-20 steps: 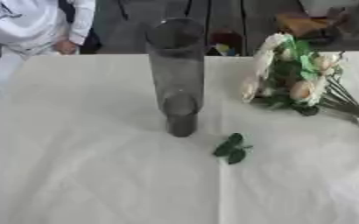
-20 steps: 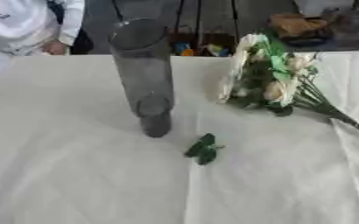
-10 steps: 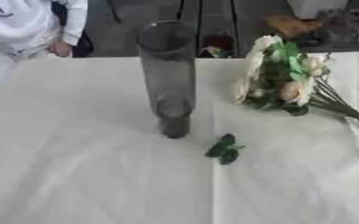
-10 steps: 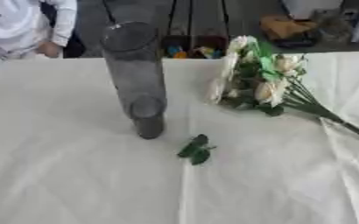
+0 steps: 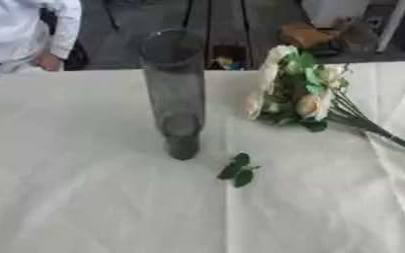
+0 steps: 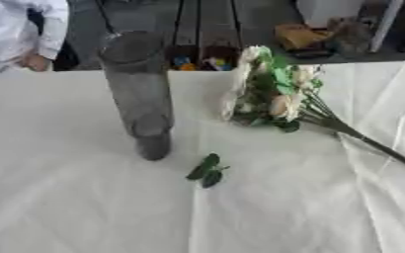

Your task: Arrange flowers into the vase.

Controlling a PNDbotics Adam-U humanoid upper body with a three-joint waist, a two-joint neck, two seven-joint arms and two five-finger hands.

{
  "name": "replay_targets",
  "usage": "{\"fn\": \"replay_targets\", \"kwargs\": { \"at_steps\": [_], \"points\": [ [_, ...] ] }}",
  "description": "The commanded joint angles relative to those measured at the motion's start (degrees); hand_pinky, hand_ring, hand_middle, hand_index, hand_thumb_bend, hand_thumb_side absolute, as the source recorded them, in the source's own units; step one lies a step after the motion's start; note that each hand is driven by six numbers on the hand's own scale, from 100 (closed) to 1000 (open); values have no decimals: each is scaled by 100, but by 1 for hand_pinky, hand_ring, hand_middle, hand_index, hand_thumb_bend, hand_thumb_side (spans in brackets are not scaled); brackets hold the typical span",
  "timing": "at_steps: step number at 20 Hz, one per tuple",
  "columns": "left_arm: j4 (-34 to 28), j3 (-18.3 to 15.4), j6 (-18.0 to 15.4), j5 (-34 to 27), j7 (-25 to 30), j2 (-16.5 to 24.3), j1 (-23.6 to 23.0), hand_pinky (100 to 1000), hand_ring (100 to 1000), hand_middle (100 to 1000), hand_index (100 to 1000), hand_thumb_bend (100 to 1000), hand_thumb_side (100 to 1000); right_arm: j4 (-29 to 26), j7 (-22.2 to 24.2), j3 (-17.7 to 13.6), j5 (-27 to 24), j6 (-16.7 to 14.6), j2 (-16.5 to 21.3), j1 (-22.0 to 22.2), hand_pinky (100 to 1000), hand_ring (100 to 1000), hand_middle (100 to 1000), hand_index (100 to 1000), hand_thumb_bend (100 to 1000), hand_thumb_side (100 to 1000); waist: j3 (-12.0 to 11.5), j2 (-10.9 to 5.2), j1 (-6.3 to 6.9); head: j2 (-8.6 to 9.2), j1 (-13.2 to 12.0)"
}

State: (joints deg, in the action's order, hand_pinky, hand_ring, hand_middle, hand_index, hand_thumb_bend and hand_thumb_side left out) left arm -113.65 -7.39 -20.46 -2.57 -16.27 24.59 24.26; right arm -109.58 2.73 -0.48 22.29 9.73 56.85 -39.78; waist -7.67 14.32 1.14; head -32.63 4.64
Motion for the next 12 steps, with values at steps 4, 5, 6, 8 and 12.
{"fn": "replay_targets", "kwargs": {
  "at_steps": [4, 5, 6, 8, 12],
  "points": [
    [-95, 28, 16, -32, 48, 232, 91, 797, 950, 938, 973, 192, 1000, 968, 959, 495, 475, -132, 235, -592, 850, 957, 929, 935, 268, 1000, -16, -140, -41, 15, 71],
    [-95, 35, 19, -35, 54, 237, 95, 797, 952, 938, 973, 190, 1000, 1158, 1086, 591, 578, -192, 212, -698, 851, 958, 929, 936, 275, 1000, -18, -146, -49, 16, 75],
    [-95, 45, 24, -40, 62, 242, 99, 794, 952, 938, 973, 187, 1000, 1386, 1231, 701, 706, -255, 172, -818, 852, 961, 932, 939, 276, 1000, -23, -153, -58, 19, 81],
    [-95, 62, 31, -48, 81, 247, 111, 790, 952, 938, 973, 185, 1000, 1838, 1468, 866, 970, -367, 41, -1055, 854, 964, 932, 938, 279, 1000, -29, -164, -69, 28, 94],
    [-95, 75, 39, -65, 100, 248, 137, 789, 954, 938, 971, 178, 1000, 2553, 1824, 1080, 1326, -583, -202, -1345, 863, 976, 943, 949, 301, 1000, -35, -165, -70, 52, 104]
  ]
}}
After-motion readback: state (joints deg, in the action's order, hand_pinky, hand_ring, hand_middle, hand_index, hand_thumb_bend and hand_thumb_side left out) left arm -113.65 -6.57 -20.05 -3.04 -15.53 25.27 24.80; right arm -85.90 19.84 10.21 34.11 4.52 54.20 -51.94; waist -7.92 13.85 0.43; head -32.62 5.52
